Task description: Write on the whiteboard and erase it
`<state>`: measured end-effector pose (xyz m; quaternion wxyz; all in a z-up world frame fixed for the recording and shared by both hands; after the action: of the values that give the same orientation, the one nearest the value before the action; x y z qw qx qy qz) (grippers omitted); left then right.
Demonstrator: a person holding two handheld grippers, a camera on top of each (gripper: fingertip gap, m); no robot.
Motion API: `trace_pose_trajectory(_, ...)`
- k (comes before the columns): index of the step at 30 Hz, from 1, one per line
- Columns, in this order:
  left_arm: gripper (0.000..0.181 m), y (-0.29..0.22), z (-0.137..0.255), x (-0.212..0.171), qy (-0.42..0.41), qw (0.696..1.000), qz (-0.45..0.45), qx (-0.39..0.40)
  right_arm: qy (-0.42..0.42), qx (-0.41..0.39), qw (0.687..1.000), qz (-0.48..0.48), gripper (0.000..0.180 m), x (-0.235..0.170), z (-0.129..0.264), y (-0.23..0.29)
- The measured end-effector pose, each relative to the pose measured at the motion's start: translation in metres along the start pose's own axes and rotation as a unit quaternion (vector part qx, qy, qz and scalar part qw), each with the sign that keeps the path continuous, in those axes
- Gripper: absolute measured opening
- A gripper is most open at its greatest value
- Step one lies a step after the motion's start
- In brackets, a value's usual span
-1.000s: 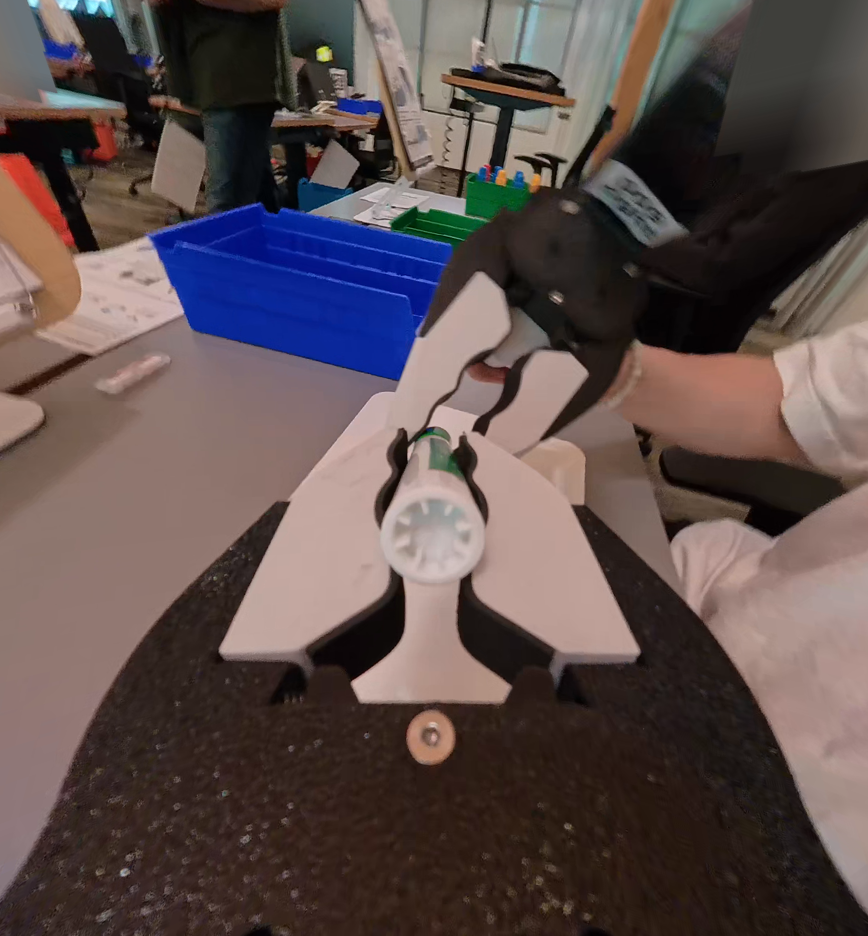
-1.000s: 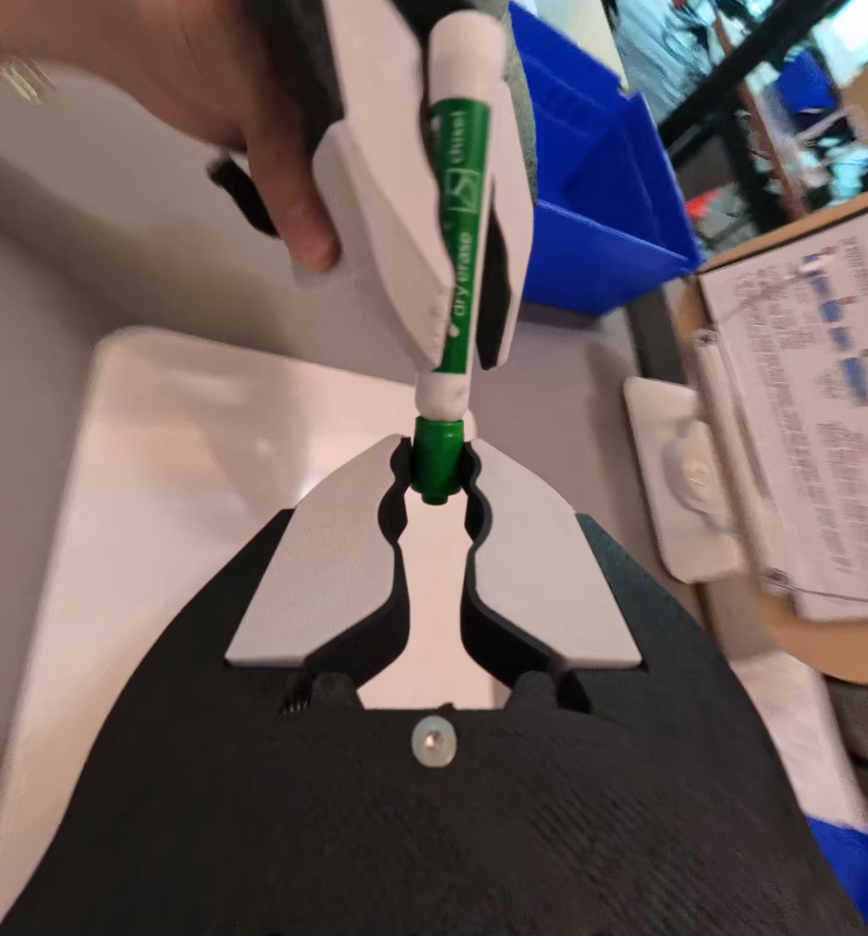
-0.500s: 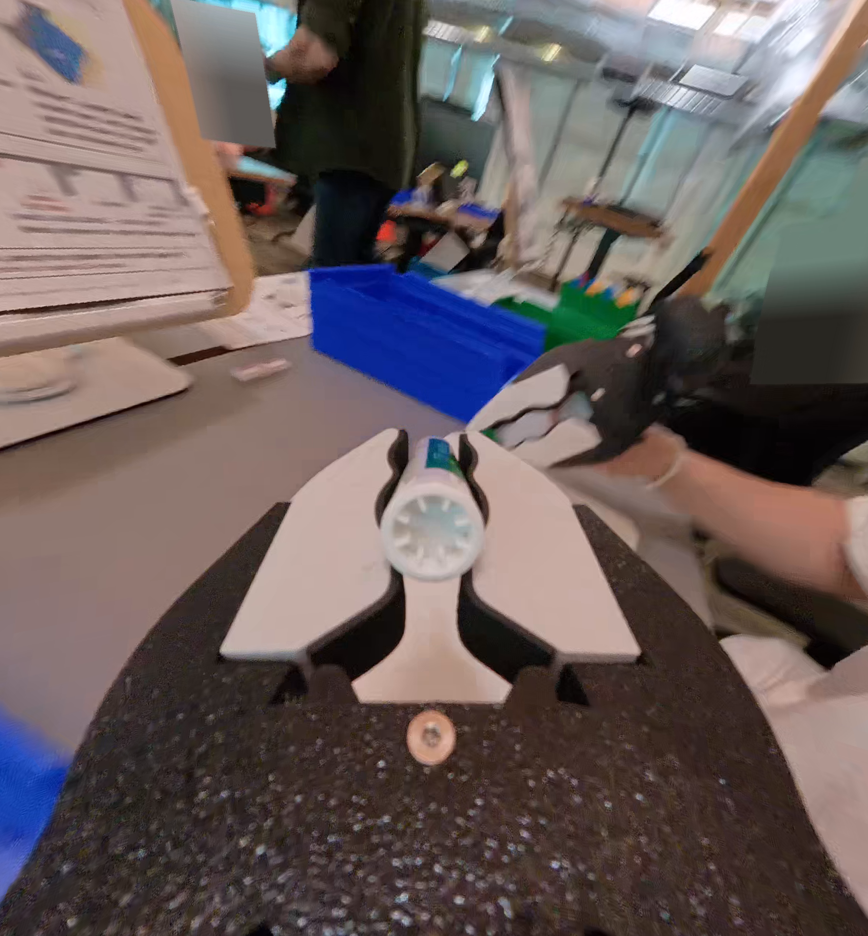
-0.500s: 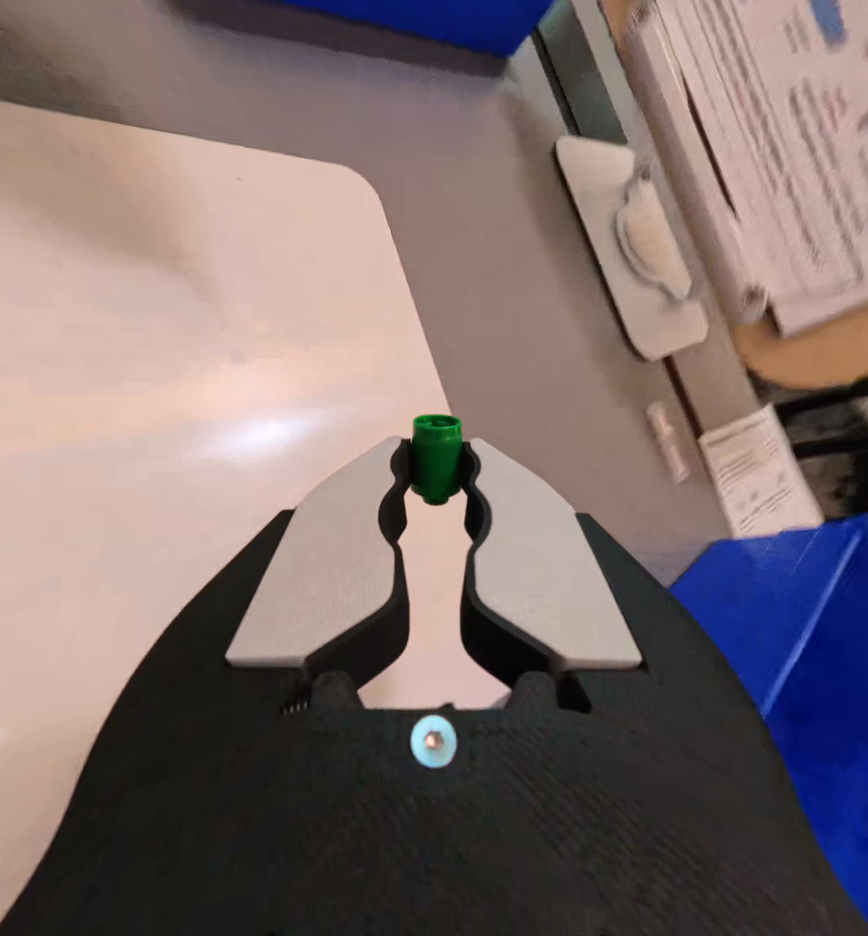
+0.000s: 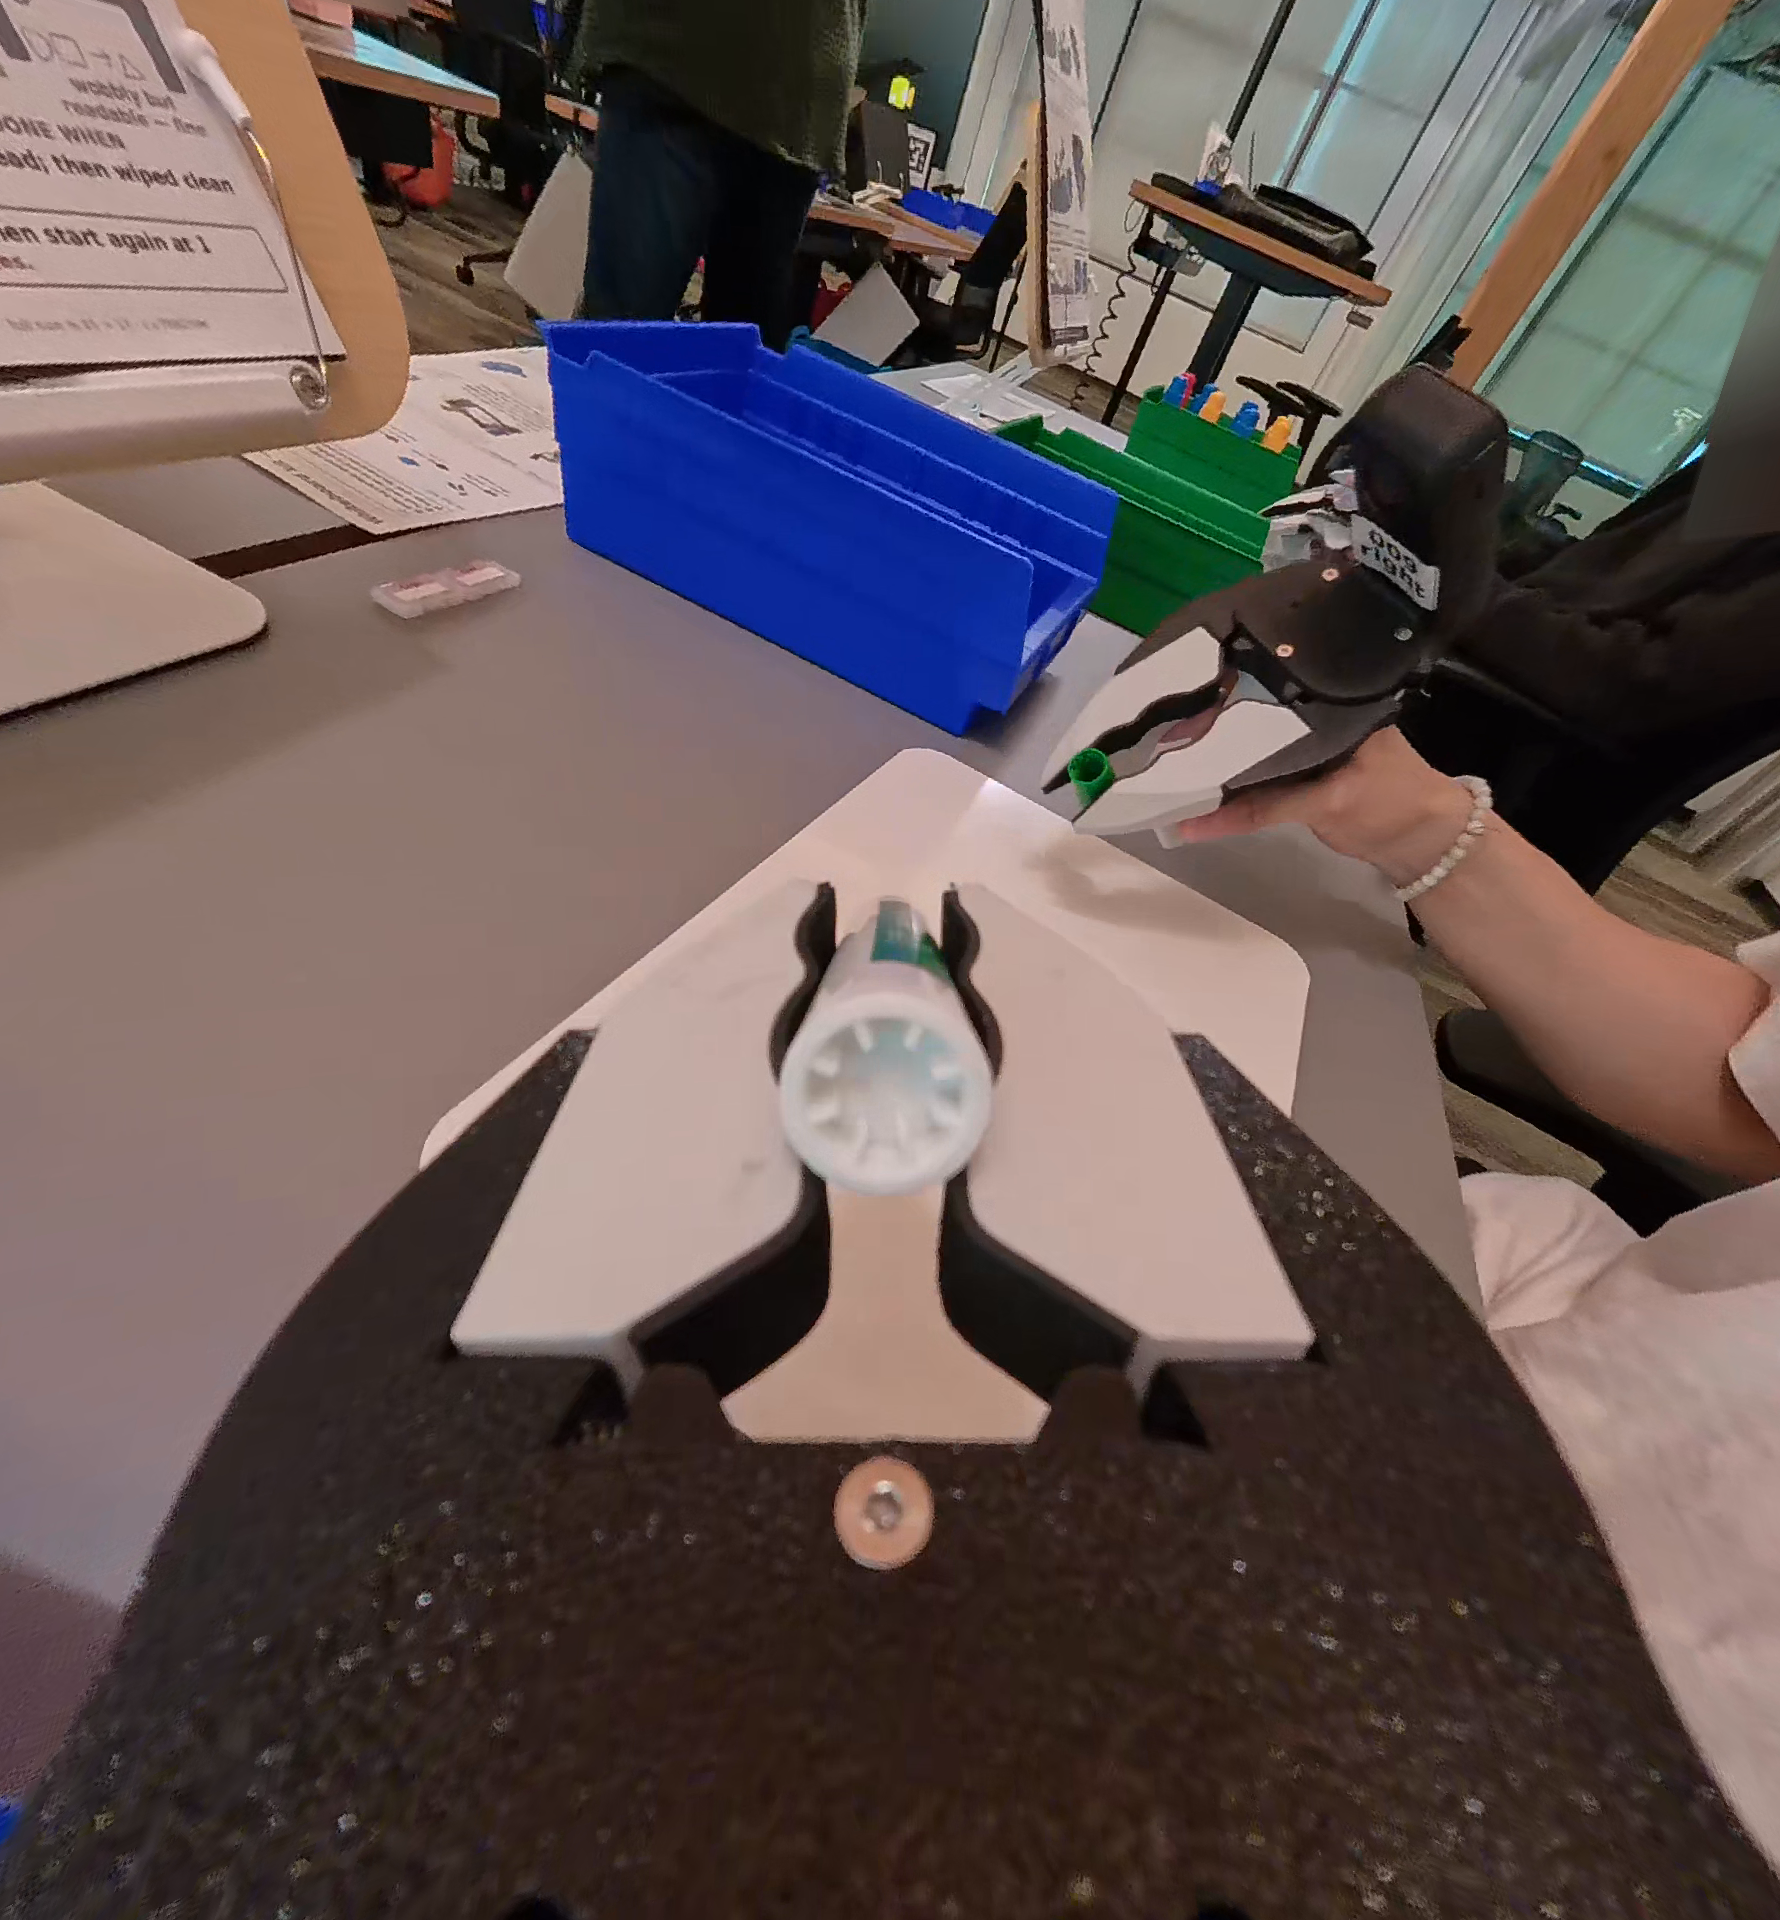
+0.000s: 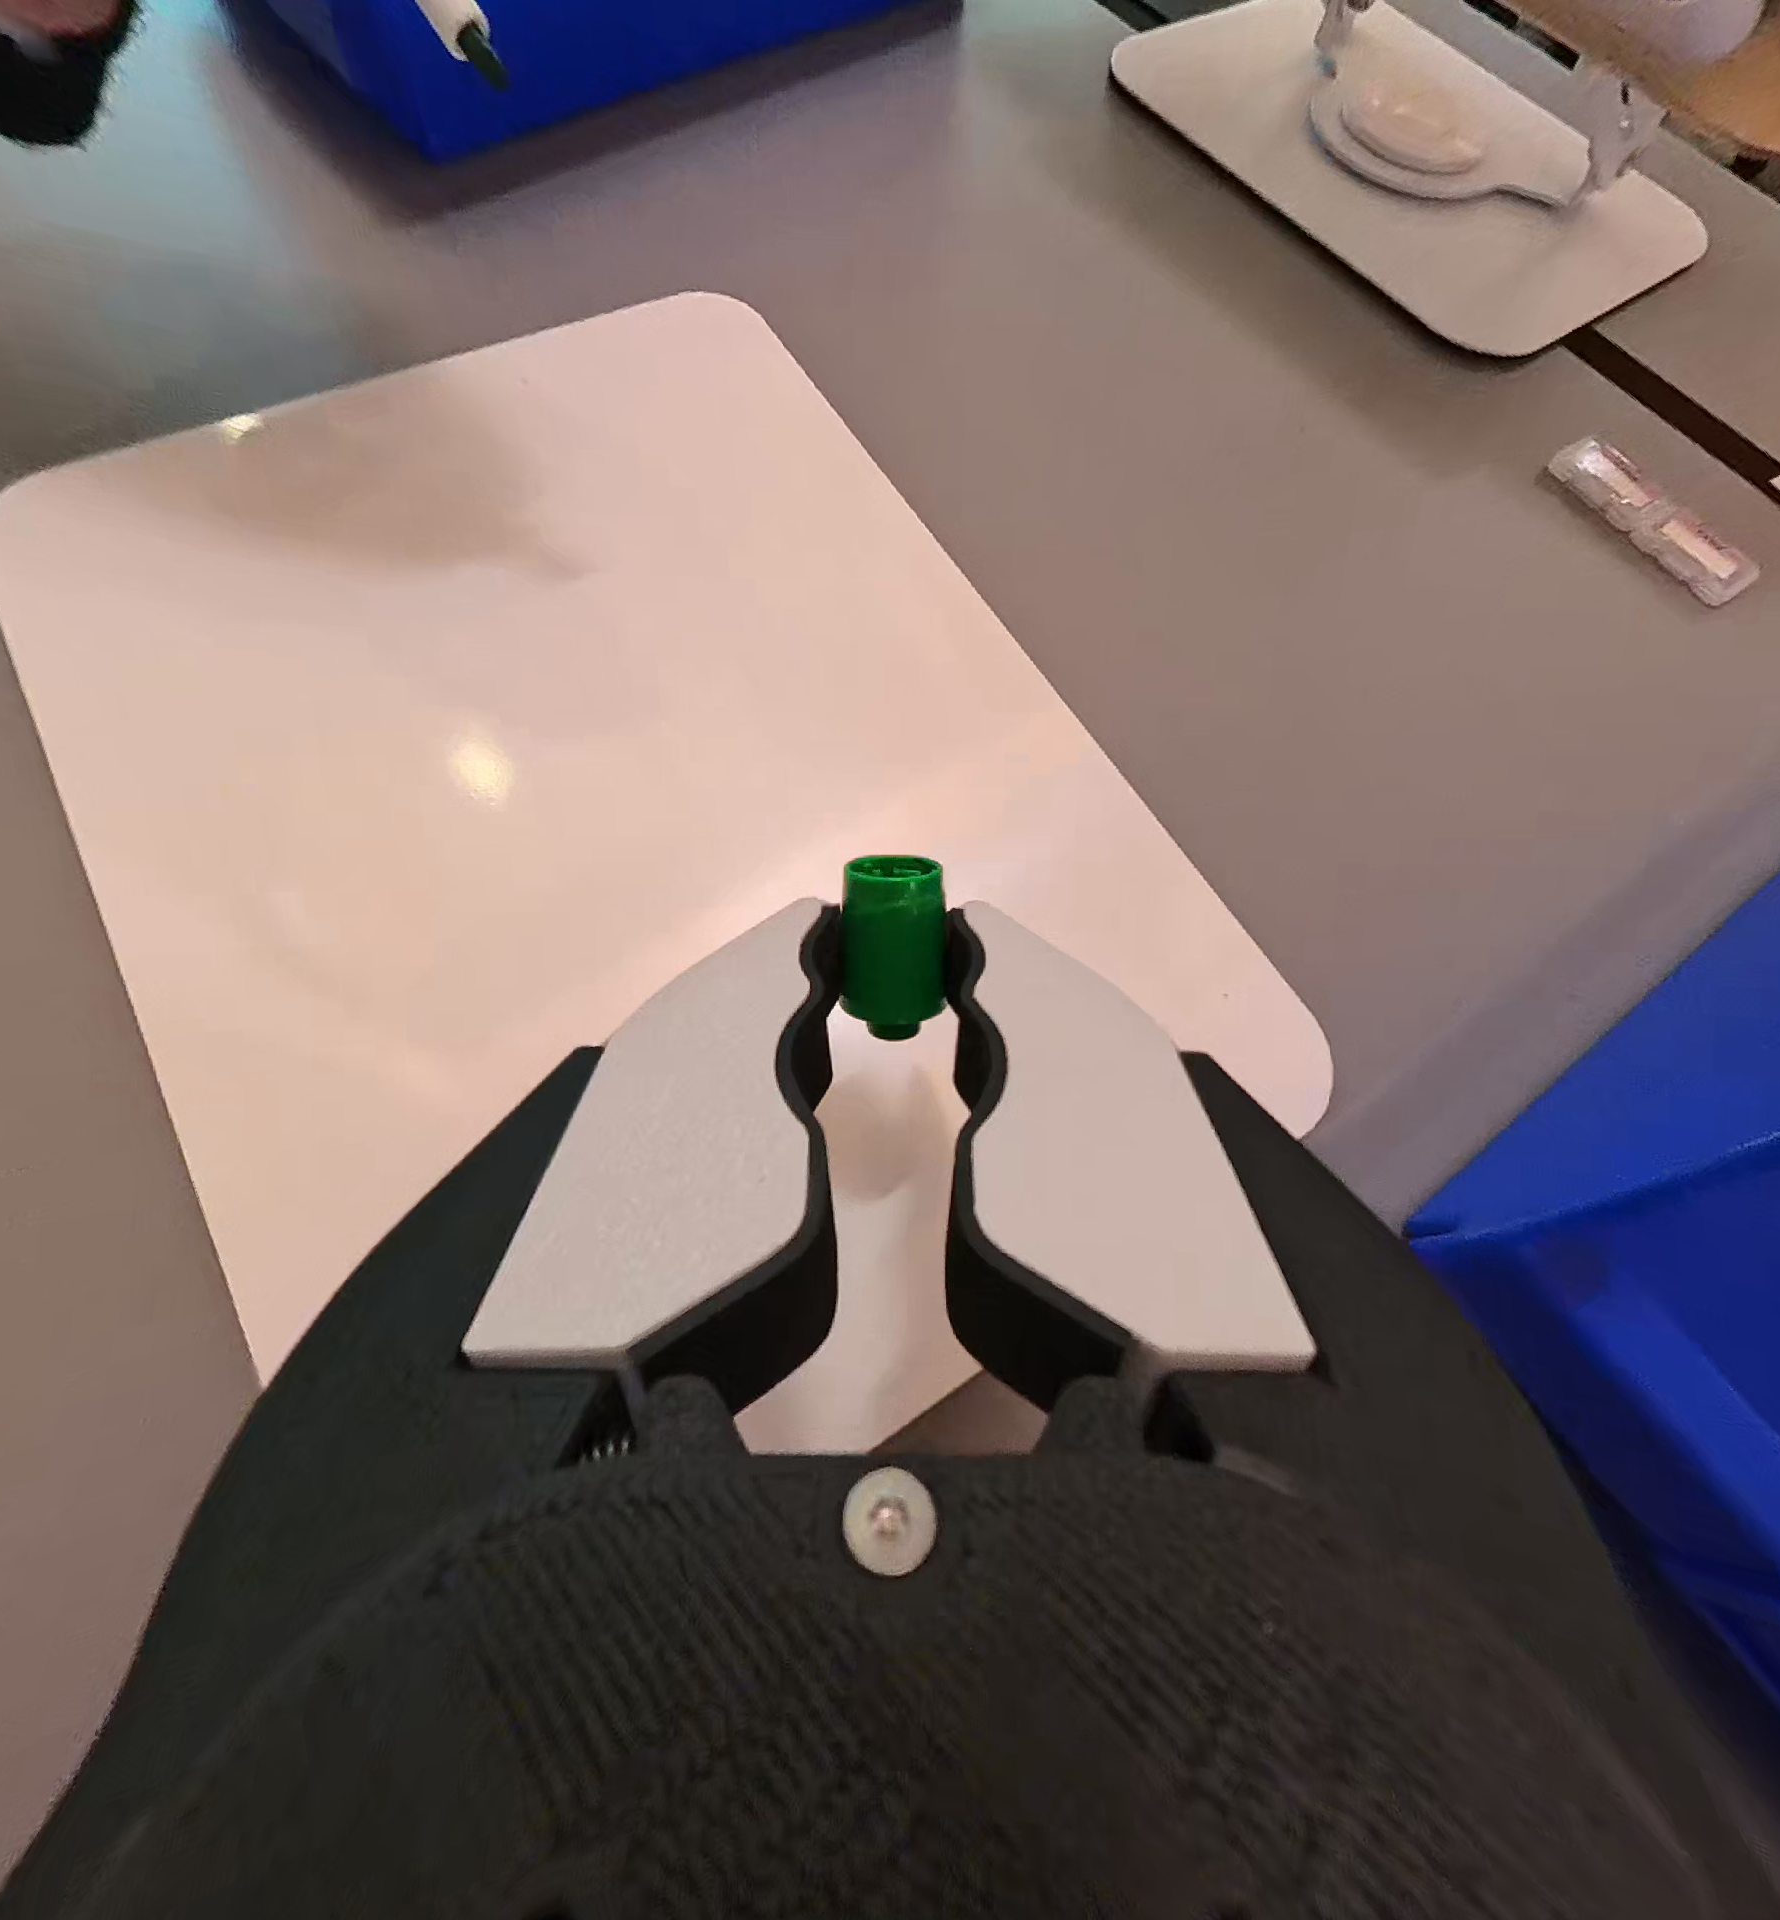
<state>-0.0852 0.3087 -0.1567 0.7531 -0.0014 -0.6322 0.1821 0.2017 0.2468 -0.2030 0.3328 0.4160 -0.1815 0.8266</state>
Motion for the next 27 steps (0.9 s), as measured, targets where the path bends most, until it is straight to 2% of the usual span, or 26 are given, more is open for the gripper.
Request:
trace_pose_trajectory(5, 0.019, -0.002, -0.004, 0.000, 0.004, 1.000, 0.012, -0.020, -0.019, 0.018, 1.000, -0.003, 0.020, -0.006, -0.005, 0.003)
trace_pose_trajectory(9, 0.019, -0.002, -0.007, -0.002, 0.015, 0.999, 0.008, -0.031, 0.014, 0.018, 1.000, -0.005, 0.020, -0.016, -0.007, -0.004)
trace_pose_trajectory(12, 0.019, 0.000, -0.012, -0.003, 0.024, 0.999, -0.003, -0.024, 0.033, 0.025, 0.999, -0.032, 0.020, -0.021, -0.009, -0.007)
trace_pose_trajectory(15, 0.019, 0.003, -0.016, -0.003, 0.041, 0.999, -0.019, -0.014, 0.080, 0.012, 0.997, -0.012, 0.019, -0.032, -0.014, -0.006)
trace_pose_trajectory(23, 0.019, 0.015, -0.016, -0.009, 0.099, 0.994, -0.047, 0.025, 0.074, 0.038, 0.996, -0.015, 0.020, -0.031, -0.019, 0.001)
trace_pose_trajectory(27, 0.019, 0.018, -0.012, -0.013, 0.092, 0.995, -0.030, 0.030, 0.071, 0.042, 0.996, -0.014, 0.020, -0.031, -0.019, 0.000)
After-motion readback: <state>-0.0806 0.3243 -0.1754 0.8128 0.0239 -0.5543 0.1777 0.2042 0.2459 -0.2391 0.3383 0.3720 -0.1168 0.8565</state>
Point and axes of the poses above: each gripper's, where its closed fingertips meet, z back along the fingers, x out of its top, y = z × x across the jaws, the point moved 7 cm from there along z, back along the fingers, and after that the axes turned 4 degrees about -z, right-handed, at the moved point
